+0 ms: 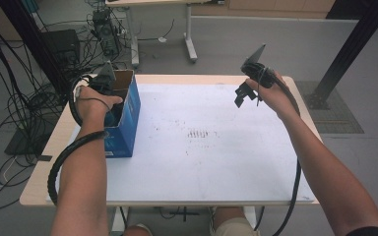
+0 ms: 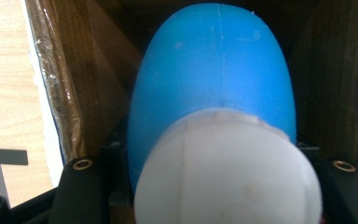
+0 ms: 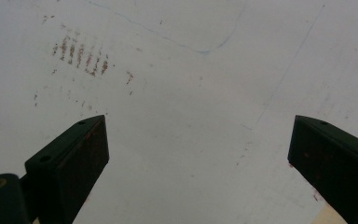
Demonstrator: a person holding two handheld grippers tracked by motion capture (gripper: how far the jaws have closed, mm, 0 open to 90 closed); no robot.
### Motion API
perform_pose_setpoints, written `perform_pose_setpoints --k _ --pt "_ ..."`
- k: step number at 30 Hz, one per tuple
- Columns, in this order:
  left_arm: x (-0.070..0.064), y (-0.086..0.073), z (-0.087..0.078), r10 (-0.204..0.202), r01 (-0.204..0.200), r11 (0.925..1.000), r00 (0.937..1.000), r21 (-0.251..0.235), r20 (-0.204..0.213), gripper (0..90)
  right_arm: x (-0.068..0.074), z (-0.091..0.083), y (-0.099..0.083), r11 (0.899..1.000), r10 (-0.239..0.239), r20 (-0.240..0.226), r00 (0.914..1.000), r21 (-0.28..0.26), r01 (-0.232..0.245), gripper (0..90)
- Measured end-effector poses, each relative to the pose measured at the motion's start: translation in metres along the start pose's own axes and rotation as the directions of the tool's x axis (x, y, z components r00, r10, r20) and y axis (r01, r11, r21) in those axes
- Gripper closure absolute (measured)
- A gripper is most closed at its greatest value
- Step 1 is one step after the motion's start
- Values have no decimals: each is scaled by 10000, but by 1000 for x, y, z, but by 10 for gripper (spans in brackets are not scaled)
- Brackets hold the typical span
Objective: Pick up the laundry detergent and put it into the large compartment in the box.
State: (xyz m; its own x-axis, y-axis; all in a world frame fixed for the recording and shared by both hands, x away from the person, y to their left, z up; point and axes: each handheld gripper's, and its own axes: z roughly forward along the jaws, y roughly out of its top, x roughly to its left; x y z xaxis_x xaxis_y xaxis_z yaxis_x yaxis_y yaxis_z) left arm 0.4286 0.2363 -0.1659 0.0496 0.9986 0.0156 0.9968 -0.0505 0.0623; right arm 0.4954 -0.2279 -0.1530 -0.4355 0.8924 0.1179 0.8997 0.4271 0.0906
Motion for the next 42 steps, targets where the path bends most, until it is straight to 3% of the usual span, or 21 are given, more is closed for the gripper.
perform_pose_setpoints --k 42 --pt "1 1 1 -60 60 10000 10000 2 28 376 -2 0 0 10000 37 13 10000 28 -37 53"
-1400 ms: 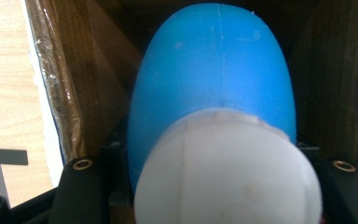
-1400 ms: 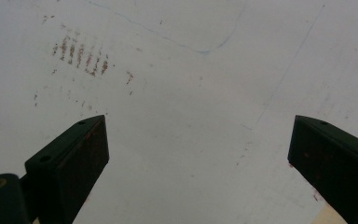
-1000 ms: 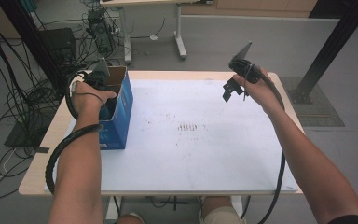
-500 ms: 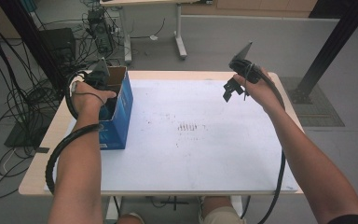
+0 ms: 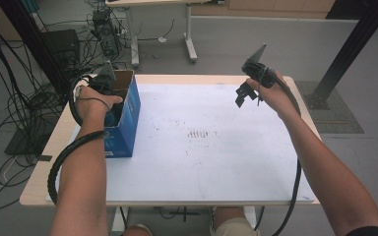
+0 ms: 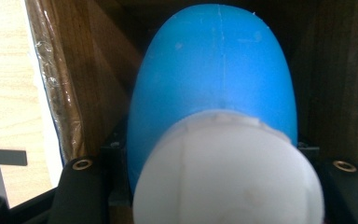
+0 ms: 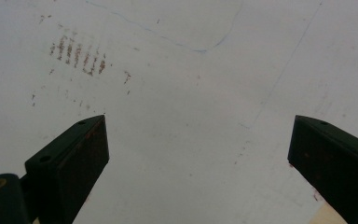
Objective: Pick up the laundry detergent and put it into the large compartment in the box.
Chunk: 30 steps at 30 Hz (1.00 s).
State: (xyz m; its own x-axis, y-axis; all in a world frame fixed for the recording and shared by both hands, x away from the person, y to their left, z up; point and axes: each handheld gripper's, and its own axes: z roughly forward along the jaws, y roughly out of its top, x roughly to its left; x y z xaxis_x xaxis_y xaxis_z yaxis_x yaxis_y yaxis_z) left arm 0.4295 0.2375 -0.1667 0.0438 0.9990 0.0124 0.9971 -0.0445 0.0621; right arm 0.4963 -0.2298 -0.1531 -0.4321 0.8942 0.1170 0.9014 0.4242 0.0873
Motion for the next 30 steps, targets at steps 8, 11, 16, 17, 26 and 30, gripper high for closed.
perform_pose_setpoints --k 8,11,16,17,26,30 --pt "0 0 0 21 -21 10000 10000 -3 -8 375 0 0 1 10000 -2 3 10000 8 2 53" --pt "0 0 0 16 -16 10000 10000 -7 -13 375 0 0 1 10000 -3 7 10000 21 3 53" --pt "0 1 1 13 -13 10000 10000 3 -11 375 0 1 1 10000 18 15 10000 39 -18 53" --pt "0 1 1 17 -17 10000 10000 -2 -7 375 0 1 1 10000 23 10 10000 43 -23 53" --pt "1 1 1 4 -4 10000 10000 -8 19 374 1 1 1 10000 -3 36 10000 48 3 53" --pt "1 1 1 10 -10 10000 10000 -5 30 374 2 1 2 10000 -13 36 10000 37 13 53"
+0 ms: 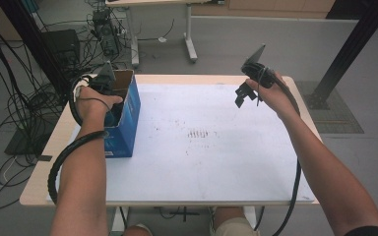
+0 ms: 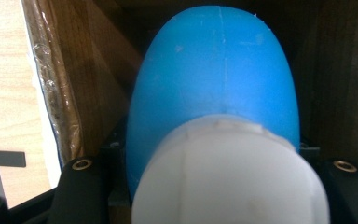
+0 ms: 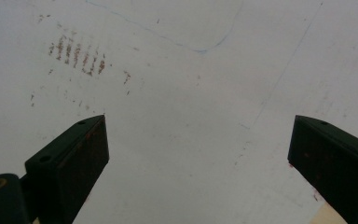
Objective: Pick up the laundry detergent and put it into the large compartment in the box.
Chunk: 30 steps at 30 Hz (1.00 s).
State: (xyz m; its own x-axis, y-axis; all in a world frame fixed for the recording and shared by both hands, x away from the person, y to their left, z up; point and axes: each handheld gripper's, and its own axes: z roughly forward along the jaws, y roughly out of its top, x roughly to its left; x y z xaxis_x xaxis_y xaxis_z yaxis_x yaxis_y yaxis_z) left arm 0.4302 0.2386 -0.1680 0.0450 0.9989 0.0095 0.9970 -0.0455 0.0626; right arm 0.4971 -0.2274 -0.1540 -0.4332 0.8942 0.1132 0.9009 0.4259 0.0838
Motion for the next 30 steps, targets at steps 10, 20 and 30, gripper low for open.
perform_pose_setpoints --k 10,20,30 --pt "0 1 1 -17 17 10000 10000 4 3 373 -1 0 0 10000 6 -3 10000 -26 -6 53" --pt "0 1 1 -15 15 10000 10000 1 32 373 -1 0 0 10000 9 -12 10000 -16 -9 53" --pt "1 1 1 -9 9 10000 10000 -21 47 373 0 0 0 10000 -25 17 10000 -13 25 53"
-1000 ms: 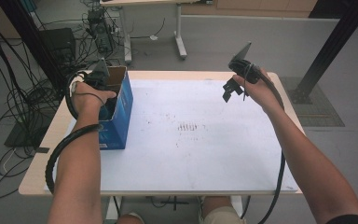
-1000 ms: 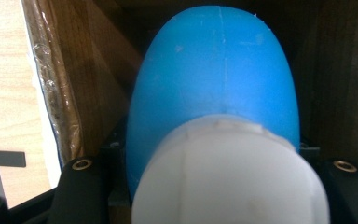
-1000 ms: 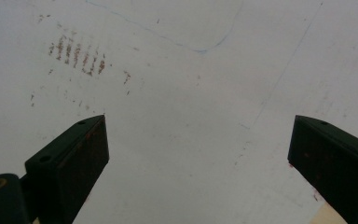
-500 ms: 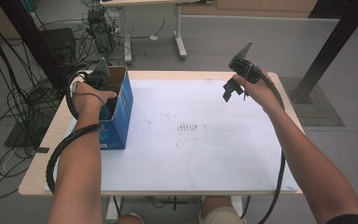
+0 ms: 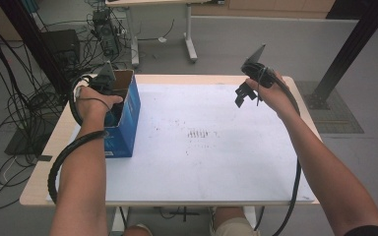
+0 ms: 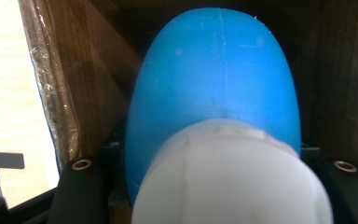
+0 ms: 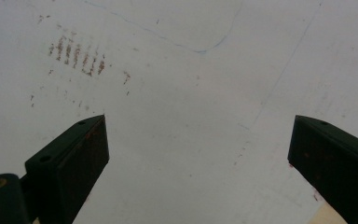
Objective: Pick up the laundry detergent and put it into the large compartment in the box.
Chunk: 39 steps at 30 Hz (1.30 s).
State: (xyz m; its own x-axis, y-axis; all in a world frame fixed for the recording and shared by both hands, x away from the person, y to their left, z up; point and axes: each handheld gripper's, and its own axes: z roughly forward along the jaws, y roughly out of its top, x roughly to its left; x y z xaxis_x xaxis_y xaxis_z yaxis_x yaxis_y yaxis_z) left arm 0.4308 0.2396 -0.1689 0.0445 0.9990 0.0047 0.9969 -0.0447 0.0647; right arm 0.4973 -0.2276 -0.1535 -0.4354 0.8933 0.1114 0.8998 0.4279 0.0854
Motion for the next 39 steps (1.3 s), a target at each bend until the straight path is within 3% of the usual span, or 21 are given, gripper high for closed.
perform_pose_setpoints --k 39 --pt "0 -2 0 -14 14 10000 10000 -80 15 372 -1 -1 0 10000 53 5 10000 4 -53 53"
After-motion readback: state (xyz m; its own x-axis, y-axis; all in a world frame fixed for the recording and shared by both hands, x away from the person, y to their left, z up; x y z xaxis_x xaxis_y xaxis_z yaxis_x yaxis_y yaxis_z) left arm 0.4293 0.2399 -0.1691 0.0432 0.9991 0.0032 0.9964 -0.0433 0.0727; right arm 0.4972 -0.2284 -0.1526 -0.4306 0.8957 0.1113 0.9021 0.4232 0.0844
